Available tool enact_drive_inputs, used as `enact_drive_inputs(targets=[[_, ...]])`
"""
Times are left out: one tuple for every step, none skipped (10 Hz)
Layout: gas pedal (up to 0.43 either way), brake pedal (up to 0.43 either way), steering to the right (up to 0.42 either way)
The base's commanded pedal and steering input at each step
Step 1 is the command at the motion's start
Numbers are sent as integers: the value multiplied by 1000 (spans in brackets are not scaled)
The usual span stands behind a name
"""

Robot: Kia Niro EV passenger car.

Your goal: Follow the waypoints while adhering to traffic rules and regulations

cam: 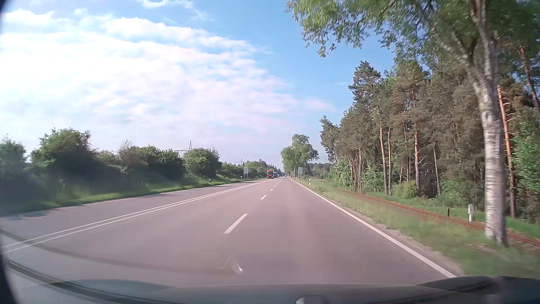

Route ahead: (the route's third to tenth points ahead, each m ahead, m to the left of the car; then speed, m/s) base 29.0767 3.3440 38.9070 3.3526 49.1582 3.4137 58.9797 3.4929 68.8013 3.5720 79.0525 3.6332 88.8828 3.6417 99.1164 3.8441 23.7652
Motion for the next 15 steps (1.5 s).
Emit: enact_drive_inputs(targets=[[228,0,1],[228,0,1],[228,0,1],[228,0,1],[228,0,1],[228,0,1],[228,0,1],[228,0,1],[228,0,1],[228,0,1],[228,0,1],[228,0,1],[228,0,1],[228,0,1],[228,0,1]])
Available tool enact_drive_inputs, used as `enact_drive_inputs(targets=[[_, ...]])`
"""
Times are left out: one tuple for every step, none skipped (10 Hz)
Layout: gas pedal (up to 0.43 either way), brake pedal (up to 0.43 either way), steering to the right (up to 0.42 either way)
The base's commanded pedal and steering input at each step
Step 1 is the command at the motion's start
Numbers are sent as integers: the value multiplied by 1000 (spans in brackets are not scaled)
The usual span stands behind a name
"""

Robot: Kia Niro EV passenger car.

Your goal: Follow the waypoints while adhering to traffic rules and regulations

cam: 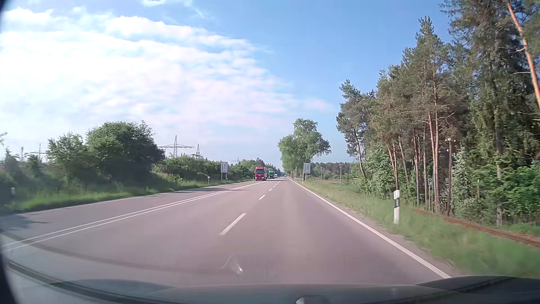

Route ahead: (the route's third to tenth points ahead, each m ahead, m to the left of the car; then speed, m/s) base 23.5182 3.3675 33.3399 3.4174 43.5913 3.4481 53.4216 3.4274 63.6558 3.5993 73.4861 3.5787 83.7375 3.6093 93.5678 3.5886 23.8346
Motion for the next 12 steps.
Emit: enact_drive_inputs(targets=[[228,0,1],[228,0,1],[228,0,1],[228,0,1],[228,0,1],[228,0,1],[228,0,1],[228,0,1],[228,0,0],[228,0,1],[228,0,1],[228,0,1]])
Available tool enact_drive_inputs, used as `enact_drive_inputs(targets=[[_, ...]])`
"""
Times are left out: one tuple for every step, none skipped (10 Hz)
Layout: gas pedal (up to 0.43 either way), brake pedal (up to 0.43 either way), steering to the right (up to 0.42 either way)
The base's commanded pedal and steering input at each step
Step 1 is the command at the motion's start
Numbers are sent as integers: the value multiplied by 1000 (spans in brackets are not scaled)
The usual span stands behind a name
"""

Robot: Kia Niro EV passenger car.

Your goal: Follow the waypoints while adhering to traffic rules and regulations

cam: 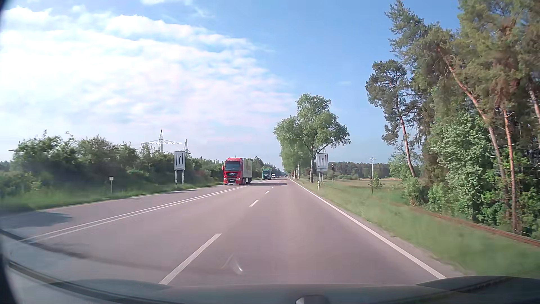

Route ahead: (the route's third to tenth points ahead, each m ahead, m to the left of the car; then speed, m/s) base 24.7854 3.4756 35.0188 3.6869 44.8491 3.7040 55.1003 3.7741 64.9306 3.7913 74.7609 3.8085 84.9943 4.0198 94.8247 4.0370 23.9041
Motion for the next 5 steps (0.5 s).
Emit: enact_drive_inputs(targets=[[228,0,1],[220,0,0],[209,0,0],[209,0,0],[209,0,0]])
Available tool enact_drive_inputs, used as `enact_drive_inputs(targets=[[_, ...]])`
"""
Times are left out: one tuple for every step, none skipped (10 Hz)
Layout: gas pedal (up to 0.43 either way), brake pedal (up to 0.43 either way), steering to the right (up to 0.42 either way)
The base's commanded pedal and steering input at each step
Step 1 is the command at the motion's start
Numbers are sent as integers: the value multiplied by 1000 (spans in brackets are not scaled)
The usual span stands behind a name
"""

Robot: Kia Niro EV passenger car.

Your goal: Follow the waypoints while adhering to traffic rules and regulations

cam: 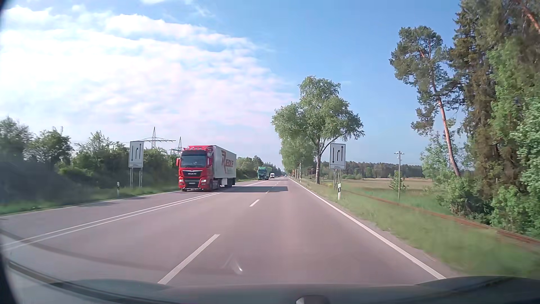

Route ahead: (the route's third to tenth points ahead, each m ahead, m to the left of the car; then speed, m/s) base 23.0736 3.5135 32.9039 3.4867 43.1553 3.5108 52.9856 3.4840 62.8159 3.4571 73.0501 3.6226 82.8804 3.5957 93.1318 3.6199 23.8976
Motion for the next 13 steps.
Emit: enact_drive_inputs(targets=[[197,0,0],[197,0,0],[197,0,0],[197,0,0],[197,0,0],[197,0,0],[197,0,0],[197,0,0],[209,0,0],[209,0,0],[209,0,0],[209,0,0],[209,0,0]])
